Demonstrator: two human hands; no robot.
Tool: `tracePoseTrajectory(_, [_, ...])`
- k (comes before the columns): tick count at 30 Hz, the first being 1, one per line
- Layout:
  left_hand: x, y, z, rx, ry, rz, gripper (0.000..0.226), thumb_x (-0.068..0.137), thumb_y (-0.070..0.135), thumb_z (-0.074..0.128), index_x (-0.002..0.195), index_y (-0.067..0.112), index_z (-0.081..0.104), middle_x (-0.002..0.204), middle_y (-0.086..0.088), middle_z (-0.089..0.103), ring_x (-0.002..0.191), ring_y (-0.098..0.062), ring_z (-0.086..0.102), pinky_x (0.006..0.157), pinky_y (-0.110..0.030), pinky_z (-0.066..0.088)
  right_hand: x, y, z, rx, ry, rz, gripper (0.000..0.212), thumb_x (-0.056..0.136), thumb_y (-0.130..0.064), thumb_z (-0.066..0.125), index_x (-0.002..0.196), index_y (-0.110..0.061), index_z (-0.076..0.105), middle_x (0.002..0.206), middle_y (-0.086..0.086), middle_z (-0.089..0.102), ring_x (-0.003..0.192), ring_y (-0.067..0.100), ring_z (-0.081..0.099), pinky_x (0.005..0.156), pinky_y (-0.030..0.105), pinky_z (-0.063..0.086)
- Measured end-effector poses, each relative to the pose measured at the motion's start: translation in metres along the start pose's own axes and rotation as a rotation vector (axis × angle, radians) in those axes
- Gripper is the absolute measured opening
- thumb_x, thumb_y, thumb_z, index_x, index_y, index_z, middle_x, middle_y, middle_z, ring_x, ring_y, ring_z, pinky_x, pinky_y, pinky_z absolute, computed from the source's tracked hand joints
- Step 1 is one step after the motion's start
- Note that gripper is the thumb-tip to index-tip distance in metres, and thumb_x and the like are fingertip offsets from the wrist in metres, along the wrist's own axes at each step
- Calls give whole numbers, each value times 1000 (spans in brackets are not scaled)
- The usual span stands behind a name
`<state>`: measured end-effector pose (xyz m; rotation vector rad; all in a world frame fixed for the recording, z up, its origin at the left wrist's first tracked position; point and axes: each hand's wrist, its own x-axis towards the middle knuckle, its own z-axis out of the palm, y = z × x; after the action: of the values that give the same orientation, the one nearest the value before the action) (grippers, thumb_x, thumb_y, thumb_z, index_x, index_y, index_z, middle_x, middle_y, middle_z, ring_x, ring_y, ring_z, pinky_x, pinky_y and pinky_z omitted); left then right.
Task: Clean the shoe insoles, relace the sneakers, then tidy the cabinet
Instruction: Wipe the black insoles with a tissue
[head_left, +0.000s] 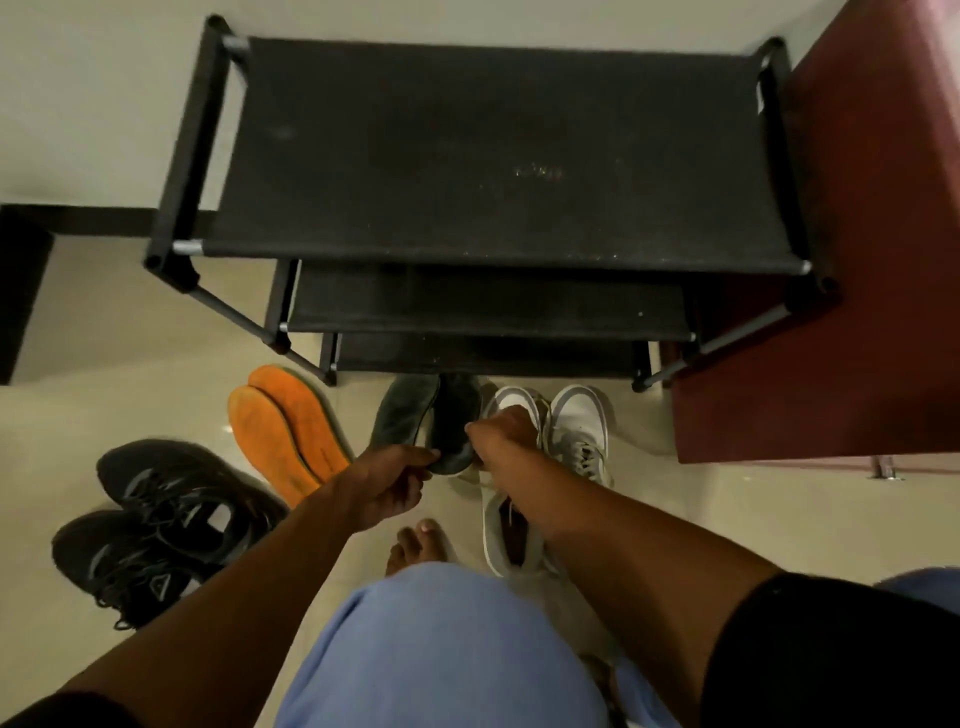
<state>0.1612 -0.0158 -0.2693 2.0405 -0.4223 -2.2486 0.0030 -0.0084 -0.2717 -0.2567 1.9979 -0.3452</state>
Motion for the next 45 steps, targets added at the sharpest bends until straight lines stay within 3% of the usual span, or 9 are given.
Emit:
tracePoseTrajectory(2, [-12,5,4,-15,-40,-13,11,93,6,71,100,2,62,71,-7,58,56,-10,50,51,-17,51,-8,-4,-6,18,-42,46,36,88,-24,78,119,-12,64,112,11,70,91,27,70,62,32,58])
tracePoseTrajectory(9, [-39,-6,12,124,-48,-2,22,96,14,69,111,-2,70,99,-20,77,88,-30,73,92,-43,60,-29,10,-27,21,-127,106,35,87,-17,78,117,-10,62,108,14,69,96,28,69,77,37,63])
tracePoseTrajectory(15, [-67,5,13,182,-35,134,22,106,12,53,102,-5,65,105,-21,72,88,-31,72,68,-34,62,-54,19,-56,-4,-225,119,28,87,-15,75,113,-11,64,104,12,71,93,28,70,82,41,61])
tracePoseTrajectory(20, [-115,36,9,239,-33,189,30,103,20,58,122,-1,66,116,-20,74,112,-37,69,86,-43,58,-89,12,-94,30,-273,68,25,89,-6,69,113,-3,65,104,19,73,96,37,71,92,54,58])
tracePoseTrajectory(25, [-178,82,21,483,-58,302,35,105,26,55,128,0,63,120,-21,72,114,-35,69,106,-48,53,-120,4,-135,102,-300,4,12,95,0,59,105,-1,65,98,16,71,89,31,69,93,48,58])
tracePoseTrajectory(32, [-258,86,88,663,61,385,39,105,22,54,137,1,49,138,-24,54,128,-39,55,110,-47,46,-161,-5,-192,66,-296,-40,8,93,-1,58,93,-2,66,95,13,68,93,30,70,95,47,58])
tracePoseTrajectory(36, [-259,49,135,395,52,435,35,97,28,62,123,3,61,133,-13,59,129,-36,53,115,-51,38,-174,-2,-219,66,-351,-38,11,95,-8,58,96,-5,68,94,7,69,89,23,68,81,38,57])
tracePoseTrajectory(40, [-246,22,155,62,-11,416,21,104,24,50,101,7,62,100,-13,62,83,-28,60,71,-34,48,-178,2,-235,108,-424,-17,15,93,-7,60,104,-10,69,107,6,74,96,22,71,71,36,57])
tracePoseTrajectory(45, [-227,15,163,-235,-144,381,40,111,32,39,127,1,59,125,-27,66,119,-41,62,84,-46,52,-175,8,-240,98,-522,-64,18,96,-8,62,113,-12,68,107,6,74,94,21,73,72,37,60])
